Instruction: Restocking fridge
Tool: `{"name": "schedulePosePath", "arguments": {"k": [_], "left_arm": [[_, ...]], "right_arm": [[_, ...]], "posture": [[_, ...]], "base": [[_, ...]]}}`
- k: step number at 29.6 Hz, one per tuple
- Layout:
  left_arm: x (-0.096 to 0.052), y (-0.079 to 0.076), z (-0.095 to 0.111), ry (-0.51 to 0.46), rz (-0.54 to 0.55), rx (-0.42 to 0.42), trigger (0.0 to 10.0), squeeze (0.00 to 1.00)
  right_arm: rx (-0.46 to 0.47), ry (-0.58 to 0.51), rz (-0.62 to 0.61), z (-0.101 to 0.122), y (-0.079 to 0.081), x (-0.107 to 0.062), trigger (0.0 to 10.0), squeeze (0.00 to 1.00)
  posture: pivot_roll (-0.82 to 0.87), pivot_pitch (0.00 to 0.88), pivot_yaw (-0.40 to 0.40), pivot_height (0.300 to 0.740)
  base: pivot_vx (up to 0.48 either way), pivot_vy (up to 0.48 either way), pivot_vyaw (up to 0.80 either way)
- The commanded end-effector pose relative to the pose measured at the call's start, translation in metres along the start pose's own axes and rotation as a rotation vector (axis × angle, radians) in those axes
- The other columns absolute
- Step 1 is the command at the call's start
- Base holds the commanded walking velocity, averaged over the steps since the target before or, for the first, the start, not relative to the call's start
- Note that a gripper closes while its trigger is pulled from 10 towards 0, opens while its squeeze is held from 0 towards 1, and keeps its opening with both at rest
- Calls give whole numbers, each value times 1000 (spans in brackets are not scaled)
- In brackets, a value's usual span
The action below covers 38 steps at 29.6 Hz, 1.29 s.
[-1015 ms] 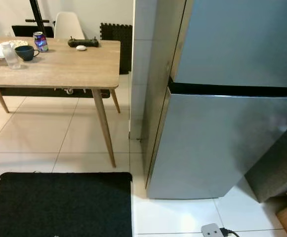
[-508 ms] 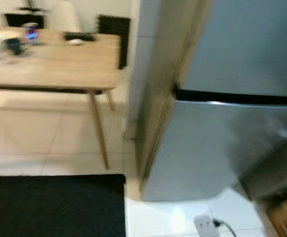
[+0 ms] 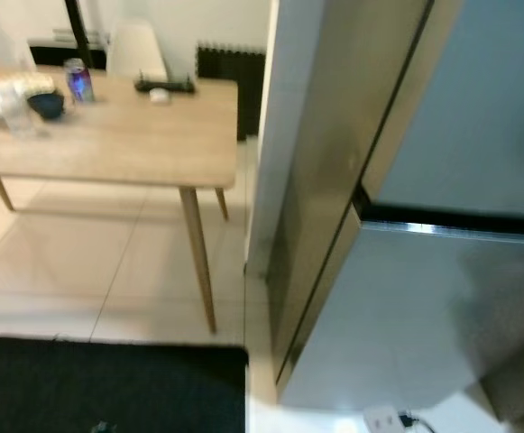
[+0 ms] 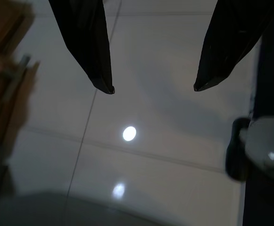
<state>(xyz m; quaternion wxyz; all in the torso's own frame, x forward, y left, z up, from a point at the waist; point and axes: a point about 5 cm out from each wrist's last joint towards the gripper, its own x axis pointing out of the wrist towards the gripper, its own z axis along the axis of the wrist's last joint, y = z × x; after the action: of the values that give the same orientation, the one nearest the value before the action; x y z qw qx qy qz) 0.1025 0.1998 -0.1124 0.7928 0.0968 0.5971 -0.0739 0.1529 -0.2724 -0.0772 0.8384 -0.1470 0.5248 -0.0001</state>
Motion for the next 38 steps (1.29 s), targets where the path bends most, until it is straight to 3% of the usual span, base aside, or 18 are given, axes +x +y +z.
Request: {"name": "schedulePosePath", "arguments": {"k": [1,6,20,30,38], "left_arm": [[1,-10,41,-162,-35,-5,10000,0],[1,-12,41,-159,-55,6,10000,0],[2,-16,39,-149,-75,20,10000,0],[2,-15,40,-152,-66,20,10000,0],[1,-12,41,-155,-54,10,10000,0]], "right_arm": [[2,21,18,-7,7,0,10000,0],[2,21,18,-7,7,0,10000,0],[20,33,9,-9,7,0,10000,0],[18,37,9,-10,7,0,10000,0],[13,-29,-18,4,-2,0,10000,0]], "posture": [[-85,0,-35,740],[-86,0,-36,740],[-90,0,-36,740],[-89,0,-33,740],[-90,0,-31,740]], "base": [[0,0,0],[0,0,0],[0,-463,0],[0,-442,-552],[0,0,0]]}}
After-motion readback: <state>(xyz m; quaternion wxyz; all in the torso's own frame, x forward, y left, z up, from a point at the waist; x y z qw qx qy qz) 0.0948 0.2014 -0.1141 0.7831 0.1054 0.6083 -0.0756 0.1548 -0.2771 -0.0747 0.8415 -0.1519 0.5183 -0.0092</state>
